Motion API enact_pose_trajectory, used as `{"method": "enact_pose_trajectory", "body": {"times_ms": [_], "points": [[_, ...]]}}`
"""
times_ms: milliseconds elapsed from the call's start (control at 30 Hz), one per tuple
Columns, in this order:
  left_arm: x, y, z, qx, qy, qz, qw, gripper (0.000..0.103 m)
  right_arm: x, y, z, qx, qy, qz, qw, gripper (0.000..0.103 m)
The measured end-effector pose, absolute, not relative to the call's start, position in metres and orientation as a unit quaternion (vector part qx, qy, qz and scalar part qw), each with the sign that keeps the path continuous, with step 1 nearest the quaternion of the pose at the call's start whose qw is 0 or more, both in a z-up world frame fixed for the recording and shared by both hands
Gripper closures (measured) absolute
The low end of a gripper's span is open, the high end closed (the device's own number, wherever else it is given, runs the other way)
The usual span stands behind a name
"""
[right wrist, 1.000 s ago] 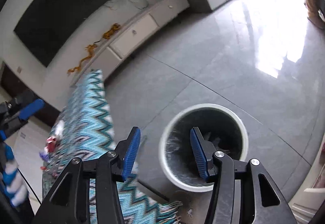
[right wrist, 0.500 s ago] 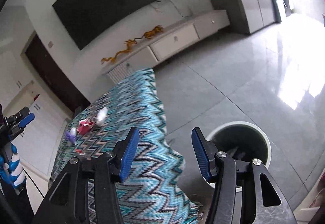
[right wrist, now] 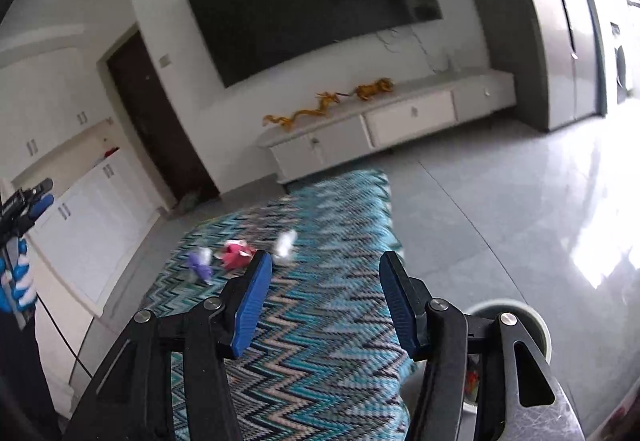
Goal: Collect trash
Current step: 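Move both tools back toward the last wrappers on the blanket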
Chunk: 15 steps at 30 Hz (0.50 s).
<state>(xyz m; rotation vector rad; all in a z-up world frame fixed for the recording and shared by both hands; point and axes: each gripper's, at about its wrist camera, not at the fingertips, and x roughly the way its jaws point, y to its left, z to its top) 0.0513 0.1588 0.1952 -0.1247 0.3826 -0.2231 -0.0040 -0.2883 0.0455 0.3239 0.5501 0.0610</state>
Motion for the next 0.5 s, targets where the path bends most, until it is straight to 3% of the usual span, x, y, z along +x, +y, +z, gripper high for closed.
{"method": "enact_pose_trajectory", "body": {"times_ms": [233, 500], "points": [[0.056, 0.194, 0.207, -0.055, 0.172, -0.069, 0.981, 0.041, 0.016, -0.259, 0.055, 0.140, 0.278, 0.069, 0.948, 0.045], [0.098, 0.193, 0.122, -0.083, 0.246, -0.079, 0.962, 0.041, 0.068, -0.210, -0.007, 0.132, 0.359, 0.133, 0.914, 0.045]]}}
